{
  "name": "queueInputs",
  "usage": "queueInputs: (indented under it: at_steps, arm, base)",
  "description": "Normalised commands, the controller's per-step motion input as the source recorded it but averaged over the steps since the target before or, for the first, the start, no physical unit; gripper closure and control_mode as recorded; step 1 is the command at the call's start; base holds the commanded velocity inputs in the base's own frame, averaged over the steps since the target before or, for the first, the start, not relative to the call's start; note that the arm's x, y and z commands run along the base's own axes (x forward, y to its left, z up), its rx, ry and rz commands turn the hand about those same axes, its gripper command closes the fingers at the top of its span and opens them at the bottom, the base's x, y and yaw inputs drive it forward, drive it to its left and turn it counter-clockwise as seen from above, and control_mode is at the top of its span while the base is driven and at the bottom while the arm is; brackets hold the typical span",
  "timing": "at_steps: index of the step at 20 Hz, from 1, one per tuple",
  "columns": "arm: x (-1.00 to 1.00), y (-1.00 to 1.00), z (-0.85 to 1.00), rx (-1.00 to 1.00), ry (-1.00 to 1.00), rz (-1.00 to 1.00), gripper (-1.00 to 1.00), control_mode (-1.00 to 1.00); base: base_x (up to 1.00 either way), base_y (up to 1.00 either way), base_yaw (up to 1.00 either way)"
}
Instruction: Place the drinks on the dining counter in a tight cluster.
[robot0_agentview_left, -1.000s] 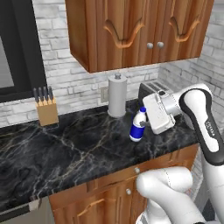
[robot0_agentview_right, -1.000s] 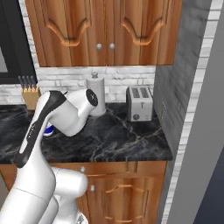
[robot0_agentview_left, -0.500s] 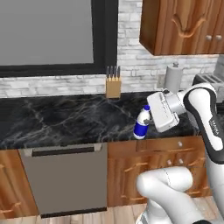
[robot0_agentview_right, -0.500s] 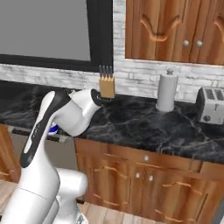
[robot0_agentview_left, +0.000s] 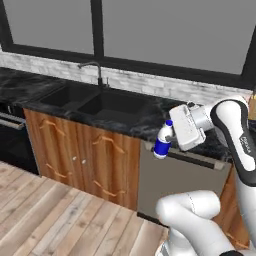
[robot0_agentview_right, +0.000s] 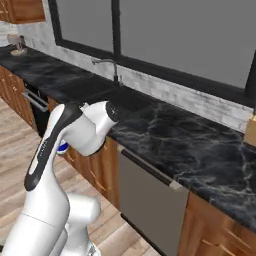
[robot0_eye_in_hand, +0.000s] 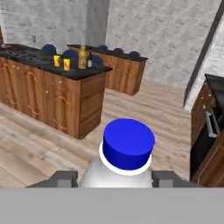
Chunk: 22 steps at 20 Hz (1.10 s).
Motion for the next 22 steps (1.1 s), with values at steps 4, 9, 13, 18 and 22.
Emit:
queueInputs:
  at_steps: [4,9,13,18,22]
  arm:
    - [0.00,0.00,0.00,0.00,0.00,0.00,1.00,1.00]
    - [0.00,0.00,0.00,0.00,0.00,0.00,1.00,1.00]
    - [0.00,0.00,0.00,0.00,0.00,0.00,1.00,1.00]
    - [0.00,0.00,0.00,0.00,0.00,0.00,1.00,1.00]
    - [0.00,0.00,0.00,0.00,0.00,0.00,1.00,1.00]
  base:
    - [0.10,0.85,0.63]
    - [0.90,0.75,0.21]
    - [0.98,0.84,0.43]
    - [0.58,0.39,0.81]
    - [0.42,0.06,0.91]
